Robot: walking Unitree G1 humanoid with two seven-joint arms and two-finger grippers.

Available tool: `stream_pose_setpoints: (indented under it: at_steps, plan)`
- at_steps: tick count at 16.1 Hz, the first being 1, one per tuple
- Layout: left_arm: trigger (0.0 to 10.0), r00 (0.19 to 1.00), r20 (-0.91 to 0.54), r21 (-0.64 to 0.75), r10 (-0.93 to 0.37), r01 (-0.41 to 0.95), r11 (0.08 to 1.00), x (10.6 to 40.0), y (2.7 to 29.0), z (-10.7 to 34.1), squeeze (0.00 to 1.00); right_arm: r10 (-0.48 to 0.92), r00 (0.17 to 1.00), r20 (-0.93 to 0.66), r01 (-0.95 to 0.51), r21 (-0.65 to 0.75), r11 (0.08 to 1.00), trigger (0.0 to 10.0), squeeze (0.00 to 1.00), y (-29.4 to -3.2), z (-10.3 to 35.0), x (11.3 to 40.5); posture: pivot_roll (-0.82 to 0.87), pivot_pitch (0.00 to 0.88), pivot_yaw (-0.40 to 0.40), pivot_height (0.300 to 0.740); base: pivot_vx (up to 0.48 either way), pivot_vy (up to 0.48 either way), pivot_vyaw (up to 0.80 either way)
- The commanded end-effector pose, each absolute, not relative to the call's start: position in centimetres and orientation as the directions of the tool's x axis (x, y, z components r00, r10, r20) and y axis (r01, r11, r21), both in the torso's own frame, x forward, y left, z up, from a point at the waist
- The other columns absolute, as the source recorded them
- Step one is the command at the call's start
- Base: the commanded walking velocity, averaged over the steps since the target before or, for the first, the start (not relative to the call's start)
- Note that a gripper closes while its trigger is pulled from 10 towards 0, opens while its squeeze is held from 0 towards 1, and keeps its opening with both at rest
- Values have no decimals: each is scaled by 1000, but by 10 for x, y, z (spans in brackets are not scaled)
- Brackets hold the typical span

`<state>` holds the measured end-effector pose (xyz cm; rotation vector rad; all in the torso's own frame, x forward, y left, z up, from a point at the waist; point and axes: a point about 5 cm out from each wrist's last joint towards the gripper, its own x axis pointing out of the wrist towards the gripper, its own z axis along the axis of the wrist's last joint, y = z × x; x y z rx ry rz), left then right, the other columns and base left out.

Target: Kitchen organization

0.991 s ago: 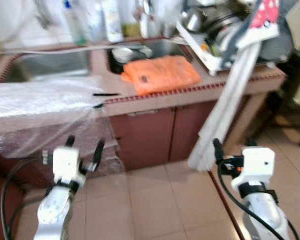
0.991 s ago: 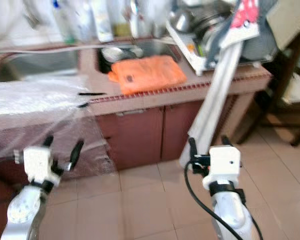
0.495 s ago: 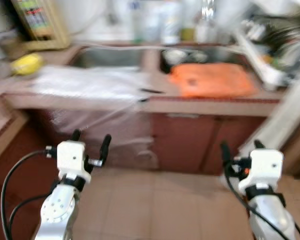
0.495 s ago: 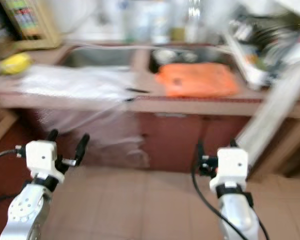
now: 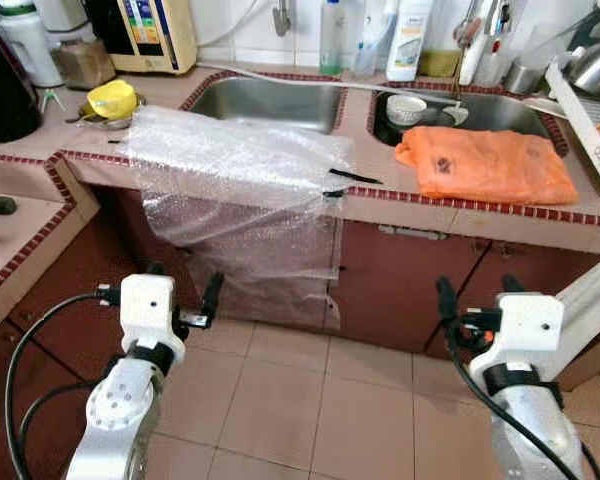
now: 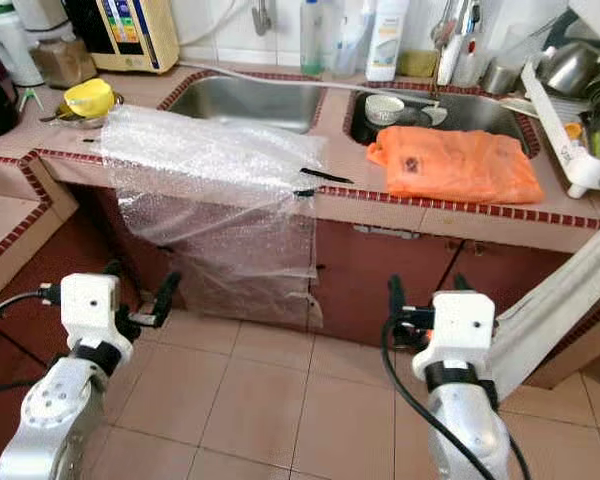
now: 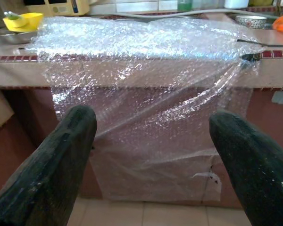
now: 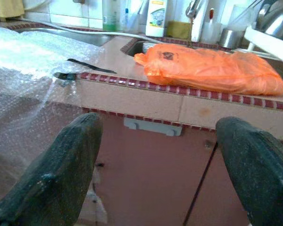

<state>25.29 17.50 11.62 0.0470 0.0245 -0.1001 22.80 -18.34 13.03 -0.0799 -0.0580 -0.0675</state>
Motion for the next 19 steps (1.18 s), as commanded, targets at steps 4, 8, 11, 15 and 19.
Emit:
stream_pose_setpoints:
  at_steps: [4,8,11,15,19]
  plan:
    - [10000,993,-63,41,-97,100,994,257,179,113,0,-72,996,51,75,-55,996,10000,0,-180,130,227,7,84,28,740,0,307,0]
    - [10000,992,-78,33,-97,100,994,261,181,110,0,-80,995,52,82,-50,995,10000,0,-179,129,227,8,85,37,740,0,415,0]
    - [10000,991,-89,28,-96,99,995,263,183,108,0,-58,997,59,61,-58,996,10000,0,-172,130,228,11,85,43,740,0,480,0]
    - [10000,990,-97,20,-106,108,994,268,180,105,0,-52,996,76,57,-61,996,10000,0,-171,133,232,7,70,48,740,0,480,0]
    - [10000,990,-95,12,-105,107,994,274,180,104,0,-80,995,52,85,-103,991,10000,0,-174,131,235,5,61,54,740,0,480,0]
